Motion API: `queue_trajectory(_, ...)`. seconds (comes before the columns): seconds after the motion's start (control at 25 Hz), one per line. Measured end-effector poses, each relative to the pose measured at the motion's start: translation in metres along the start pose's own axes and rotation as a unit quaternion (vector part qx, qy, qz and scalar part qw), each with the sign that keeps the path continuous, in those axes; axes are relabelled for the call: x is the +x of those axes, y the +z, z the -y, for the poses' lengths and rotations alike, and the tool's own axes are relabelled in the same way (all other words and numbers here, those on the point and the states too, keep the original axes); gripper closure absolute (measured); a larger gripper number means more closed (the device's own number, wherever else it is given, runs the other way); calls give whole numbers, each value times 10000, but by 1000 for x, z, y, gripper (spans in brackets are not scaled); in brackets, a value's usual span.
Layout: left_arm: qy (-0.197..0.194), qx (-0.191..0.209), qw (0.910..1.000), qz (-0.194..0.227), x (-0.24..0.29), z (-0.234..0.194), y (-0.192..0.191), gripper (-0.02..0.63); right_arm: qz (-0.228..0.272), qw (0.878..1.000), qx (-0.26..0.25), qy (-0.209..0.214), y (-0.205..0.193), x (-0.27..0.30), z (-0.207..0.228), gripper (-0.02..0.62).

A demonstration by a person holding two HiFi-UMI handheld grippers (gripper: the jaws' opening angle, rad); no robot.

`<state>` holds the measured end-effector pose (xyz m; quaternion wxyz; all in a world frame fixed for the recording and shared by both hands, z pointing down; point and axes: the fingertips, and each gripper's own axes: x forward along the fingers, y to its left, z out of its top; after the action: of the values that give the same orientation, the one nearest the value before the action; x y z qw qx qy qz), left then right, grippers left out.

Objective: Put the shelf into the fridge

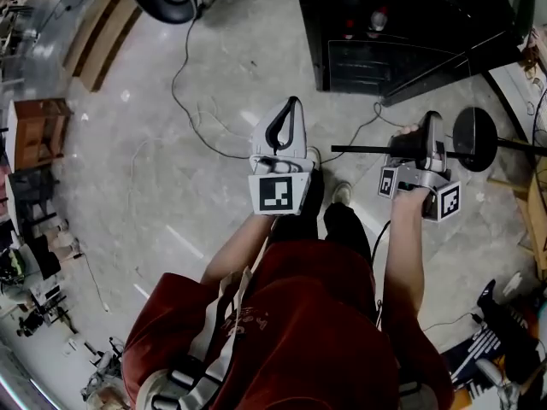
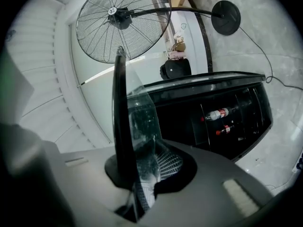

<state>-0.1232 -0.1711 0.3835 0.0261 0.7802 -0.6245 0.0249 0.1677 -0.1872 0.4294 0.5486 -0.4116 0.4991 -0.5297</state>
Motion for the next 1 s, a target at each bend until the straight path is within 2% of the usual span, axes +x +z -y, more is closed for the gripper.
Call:
queue_trajectory(0.12, -83, -33, 9999, -55, 11, 5, -11, 600, -13, 9999, 118, 40, 0, 18, 11, 566)
queue_trajectory(0.28, -112, -42, 9999, 26, 24, 8, -25, 600, -12, 9999, 23, 141, -1, 34, 23, 566)
queue_trajectory(0.4, -61, -104, 9999, -99, 28, 6, -41, 600, 12, 9999, -3, 166, -1, 43, 32, 566)
queue_trajectory(0.64, -32, -172, 9997, -199, 35, 3, -60, 600, 92, 9995, 165, 266, -4, 68, 36, 566)
queue_trajectory(1.0, 9, -303, 9991, -281, 38, 3, -74, 600, 88, 9992, 124, 366, -10, 99, 35, 566)
